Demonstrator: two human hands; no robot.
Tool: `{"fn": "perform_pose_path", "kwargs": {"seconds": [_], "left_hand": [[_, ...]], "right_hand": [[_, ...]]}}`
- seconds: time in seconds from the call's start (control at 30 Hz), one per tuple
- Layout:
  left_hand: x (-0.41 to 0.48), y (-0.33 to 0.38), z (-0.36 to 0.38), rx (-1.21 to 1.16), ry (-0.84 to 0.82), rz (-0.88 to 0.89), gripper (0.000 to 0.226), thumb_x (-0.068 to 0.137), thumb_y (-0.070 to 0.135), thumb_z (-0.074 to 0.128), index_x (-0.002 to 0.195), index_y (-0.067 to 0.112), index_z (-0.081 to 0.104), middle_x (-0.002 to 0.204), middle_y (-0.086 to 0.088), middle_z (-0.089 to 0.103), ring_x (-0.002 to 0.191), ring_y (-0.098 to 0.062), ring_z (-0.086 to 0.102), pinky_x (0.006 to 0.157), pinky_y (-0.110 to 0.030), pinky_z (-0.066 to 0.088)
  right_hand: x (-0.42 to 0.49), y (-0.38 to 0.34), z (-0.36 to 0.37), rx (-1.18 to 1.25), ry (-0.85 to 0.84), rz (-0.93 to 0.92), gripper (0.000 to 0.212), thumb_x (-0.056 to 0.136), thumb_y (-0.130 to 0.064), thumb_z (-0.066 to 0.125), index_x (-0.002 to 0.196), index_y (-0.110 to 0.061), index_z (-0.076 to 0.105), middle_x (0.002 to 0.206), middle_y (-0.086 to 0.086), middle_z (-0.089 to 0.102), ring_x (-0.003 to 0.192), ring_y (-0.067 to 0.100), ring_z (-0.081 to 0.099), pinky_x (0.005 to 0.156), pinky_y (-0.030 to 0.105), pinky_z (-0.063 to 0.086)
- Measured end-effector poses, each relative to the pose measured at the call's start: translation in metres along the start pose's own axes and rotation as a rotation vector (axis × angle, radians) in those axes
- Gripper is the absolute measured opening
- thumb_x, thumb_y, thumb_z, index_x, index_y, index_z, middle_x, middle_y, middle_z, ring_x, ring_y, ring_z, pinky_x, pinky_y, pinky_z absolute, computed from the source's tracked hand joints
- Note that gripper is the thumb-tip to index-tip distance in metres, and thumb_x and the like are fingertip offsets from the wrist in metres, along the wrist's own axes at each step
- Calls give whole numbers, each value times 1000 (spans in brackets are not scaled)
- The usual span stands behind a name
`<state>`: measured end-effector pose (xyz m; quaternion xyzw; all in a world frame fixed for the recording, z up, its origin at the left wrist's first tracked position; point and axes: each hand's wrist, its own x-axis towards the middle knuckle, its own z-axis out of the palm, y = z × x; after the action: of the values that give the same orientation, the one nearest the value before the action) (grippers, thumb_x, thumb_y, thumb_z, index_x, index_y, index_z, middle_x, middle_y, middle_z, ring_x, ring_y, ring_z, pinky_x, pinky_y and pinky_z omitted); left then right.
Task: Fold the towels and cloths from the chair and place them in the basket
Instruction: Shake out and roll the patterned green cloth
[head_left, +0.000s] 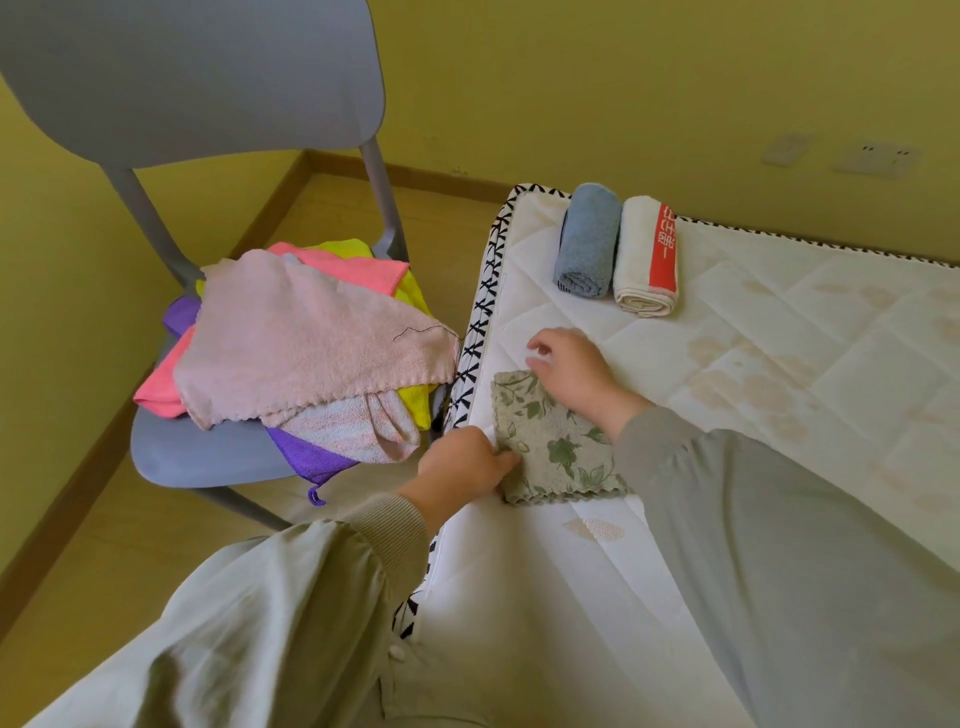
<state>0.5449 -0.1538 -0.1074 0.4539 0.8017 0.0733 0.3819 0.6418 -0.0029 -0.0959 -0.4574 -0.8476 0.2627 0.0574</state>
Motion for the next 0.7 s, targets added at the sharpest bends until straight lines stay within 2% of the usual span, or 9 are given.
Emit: {"fn": "perform_pose_path", "kwargs": {"seconds": [0.1,0.17,0.23,0.27,0.33,0.43,0.53,0.63,0.7], "left_hand": [[0,-1,1,199,452,233,29,96,30,44,78,11,56,81,-3,53,75,-23,53,57,-29,41],[6,-1,5,281,573,426,26,95,25,45,109,9,59,116,-10,54,106,-31,52,78,-37,45],[12,0,11,385,398,408,53,99,34,35,146,10,29,154,-9,22,141,-33,22,111,-45,27],[13,-1,15,444,291,358,60,101,40,26,152,13,10,160,-5,3,146,-29,5,117,-46,13],[14,-6,22,546,178,305,64,101,48,14,151,17,-10,159,0,-15,146,-25,-12,119,-45,2],[14,-13,25,596,147,293,65,100,51,11,150,19,-15,158,2,-20,146,-23,-16,119,-45,-1],[14,-14,23,597,165,286,66,99,52,11,150,19,-15,158,1,-19,146,-22,-15,119,-46,-2],[12,-14,26,588,191,283,66,99,51,11,150,19,-15,158,0,-19,146,-23,-15,119,-46,-2],[10,-14,28,582,199,278,66,99,51,11,150,18,-15,158,-1,-19,146,-23,-15,119,-46,-1]], "right_hand": [[-16,10,-13,26,345,-3,26,94,-11,48,116,-7,60,116,9,59,112,25,47,97,35,39],[-32,16,-13,5,440,-58,27,92,-4,46,116,-5,60,117,11,59,113,28,48,98,36,39],[-49,23,0,-134,324,-191,33,94,-8,42,124,-5,57,131,12,54,123,30,45,107,42,34],[-59,30,9,-239,200,-248,39,96,-16,36,132,-8,51,141,11,47,132,29,38,113,43,26],[-76,50,20,-411,-35,-256,56,97,-37,14,148,-17,27,157,3,21,146,22,12,118,43,4],[-88,89,17,-417,-126,-25,60,97,-49,4,152,-25,-1,159,-6,-7,145,14,-13,116,45,-7],[-90,95,2,-393,-111,147,61,98,-49,5,152,-21,-2,159,-1,-9,146,16,-13,118,46,-3],[-92,70,-3,-315,17,75,58,101,-41,17,152,-21,0,159,2,-11,145,17,-14,119,43,-5],[-96,53,3,-368,-27,-154,58,100,-42,18,152,-25,0,158,0,-14,144,18,-18,119,44,-7]]}}
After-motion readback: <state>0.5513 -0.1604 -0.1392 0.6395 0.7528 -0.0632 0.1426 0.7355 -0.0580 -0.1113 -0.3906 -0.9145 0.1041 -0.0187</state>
